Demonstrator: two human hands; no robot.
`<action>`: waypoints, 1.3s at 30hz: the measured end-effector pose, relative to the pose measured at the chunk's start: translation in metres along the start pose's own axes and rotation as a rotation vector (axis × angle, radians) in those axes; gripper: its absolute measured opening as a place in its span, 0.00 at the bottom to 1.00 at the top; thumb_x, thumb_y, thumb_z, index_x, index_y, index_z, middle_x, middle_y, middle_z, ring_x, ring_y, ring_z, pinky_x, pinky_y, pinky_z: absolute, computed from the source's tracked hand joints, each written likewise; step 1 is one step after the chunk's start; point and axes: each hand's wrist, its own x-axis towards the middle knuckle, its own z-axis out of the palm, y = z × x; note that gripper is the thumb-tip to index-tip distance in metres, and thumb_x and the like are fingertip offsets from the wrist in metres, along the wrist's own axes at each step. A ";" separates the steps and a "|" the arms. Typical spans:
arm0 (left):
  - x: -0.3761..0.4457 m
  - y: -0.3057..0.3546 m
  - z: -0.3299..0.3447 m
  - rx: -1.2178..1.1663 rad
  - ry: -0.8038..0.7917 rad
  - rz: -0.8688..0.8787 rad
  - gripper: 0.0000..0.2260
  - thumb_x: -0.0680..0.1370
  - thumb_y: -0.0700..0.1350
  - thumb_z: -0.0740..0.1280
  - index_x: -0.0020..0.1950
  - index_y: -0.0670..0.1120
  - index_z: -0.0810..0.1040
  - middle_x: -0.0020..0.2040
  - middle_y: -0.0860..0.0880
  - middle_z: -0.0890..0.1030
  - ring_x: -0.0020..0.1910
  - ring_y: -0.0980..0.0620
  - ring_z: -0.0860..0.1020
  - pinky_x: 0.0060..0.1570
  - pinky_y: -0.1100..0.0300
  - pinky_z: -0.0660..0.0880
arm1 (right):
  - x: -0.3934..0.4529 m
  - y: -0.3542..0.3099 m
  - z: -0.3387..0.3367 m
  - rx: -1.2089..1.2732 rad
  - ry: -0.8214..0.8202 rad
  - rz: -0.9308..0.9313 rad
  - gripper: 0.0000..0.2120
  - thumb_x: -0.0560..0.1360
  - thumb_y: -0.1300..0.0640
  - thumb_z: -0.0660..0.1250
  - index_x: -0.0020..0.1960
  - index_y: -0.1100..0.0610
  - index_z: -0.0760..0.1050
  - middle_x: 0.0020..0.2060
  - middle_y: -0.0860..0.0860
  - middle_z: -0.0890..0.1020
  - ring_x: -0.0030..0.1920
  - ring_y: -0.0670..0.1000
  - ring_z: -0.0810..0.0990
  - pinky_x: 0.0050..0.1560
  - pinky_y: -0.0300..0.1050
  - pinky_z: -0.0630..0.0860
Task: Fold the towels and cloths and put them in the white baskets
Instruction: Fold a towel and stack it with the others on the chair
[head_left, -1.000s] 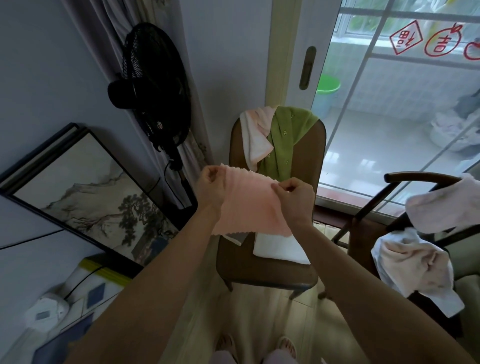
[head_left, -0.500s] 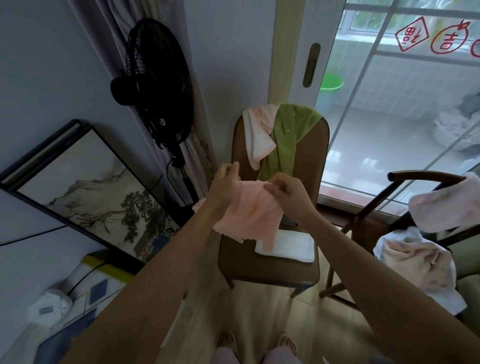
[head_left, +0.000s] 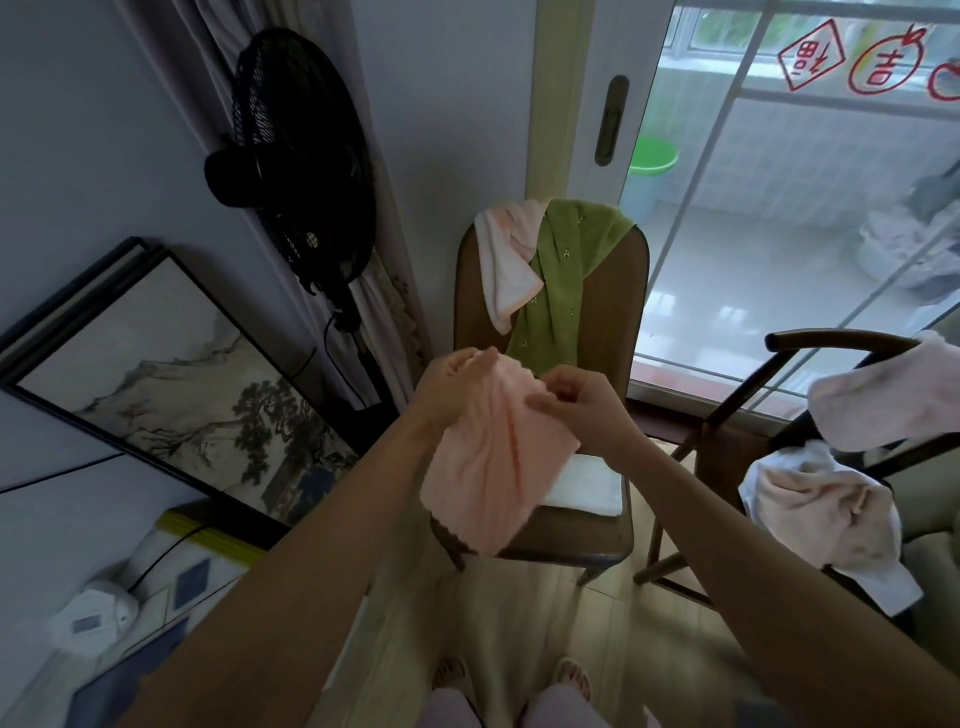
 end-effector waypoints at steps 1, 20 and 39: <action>0.002 -0.001 0.001 -0.009 0.048 0.007 0.15 0.81 0.54 0.62 0.40 0.46 0.75 0.35 0.49 0.74 0.35 0.56 0.73 0.36 0.61 0.68 | -0.002 0.002 0.001 -0.052 0.006 -0.001 0.06 0.75 0.58 0.71 0.42 0.49 0.77 0.40 0.47 0.80 0.43 0.46 0.78 0.47 0.43 0.73; 0.052 0.012 0.006 -0.375 0.217 -0.222 0.20 0.70 0.61 0.61 0.49 0.50 0.83 0.56 0.44 0.82 0.57 0.44 0.80 0.63 0.43 0.73 | -0.012 -0.002 0.009 0.206 0.119 0.052 0.03 0.76 0.56 0.69 0.46 0.54 0.81 0.38 0.42 0.81 0.41 0.40 0.80 0.47 0.45 0.78; 0.018 0.030 0.016 -0.299 0.094 -0.146 0.11 0.77 0.53 0.69 0.44 0.46 0.80 0.38 0.51 0.84 0.39 0.55 0.83 0.37 0.62 0.79 | -0.009 -0.016 0.042 -0.016 0.305 0.031 0.12 0.70 0.54 0.75 0.47 0.57 0.75 0.40 0.51 0.78 0.41 0.48 0.76 0.44 0.46 0.75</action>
